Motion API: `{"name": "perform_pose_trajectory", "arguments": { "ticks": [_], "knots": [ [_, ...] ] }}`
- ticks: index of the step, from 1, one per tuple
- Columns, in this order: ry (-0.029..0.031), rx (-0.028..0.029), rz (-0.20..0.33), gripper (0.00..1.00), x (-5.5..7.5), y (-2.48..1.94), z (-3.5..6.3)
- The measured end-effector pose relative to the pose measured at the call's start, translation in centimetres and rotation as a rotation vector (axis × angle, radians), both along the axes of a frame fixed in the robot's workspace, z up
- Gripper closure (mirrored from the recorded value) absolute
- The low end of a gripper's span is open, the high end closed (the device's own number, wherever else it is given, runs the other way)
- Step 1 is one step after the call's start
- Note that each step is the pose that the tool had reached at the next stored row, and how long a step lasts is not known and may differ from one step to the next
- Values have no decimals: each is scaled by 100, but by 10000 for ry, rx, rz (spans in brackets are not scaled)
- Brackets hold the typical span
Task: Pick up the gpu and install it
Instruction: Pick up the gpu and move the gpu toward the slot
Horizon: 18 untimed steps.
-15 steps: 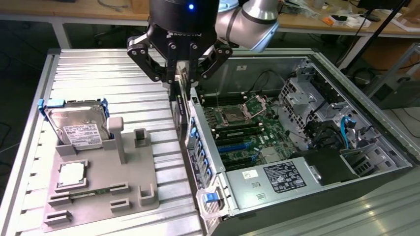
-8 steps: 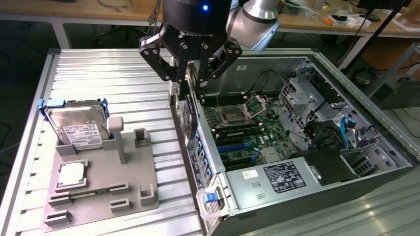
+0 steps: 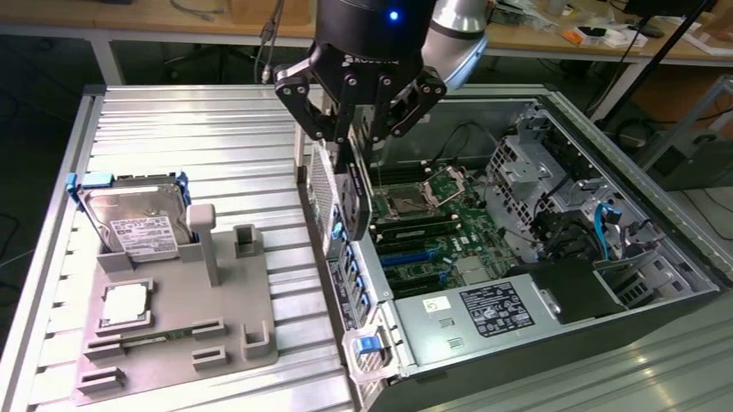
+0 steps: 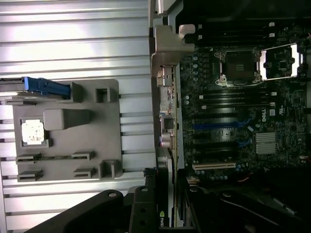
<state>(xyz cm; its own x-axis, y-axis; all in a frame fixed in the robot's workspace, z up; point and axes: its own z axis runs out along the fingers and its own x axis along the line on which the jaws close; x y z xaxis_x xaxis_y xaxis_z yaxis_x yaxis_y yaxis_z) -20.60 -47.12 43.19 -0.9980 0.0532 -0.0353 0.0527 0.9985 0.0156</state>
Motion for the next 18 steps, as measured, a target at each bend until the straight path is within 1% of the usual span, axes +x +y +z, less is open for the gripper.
{"name": "perform_pose_trajectory", "arguments": {
  "ticks": [6,12,18],
  "knots": [
    [1,0,-1,73,107,0,0],
    [4,0,0,73,243,0,0],
    [4,1,-1,73,259,0,0]
  ]
}}
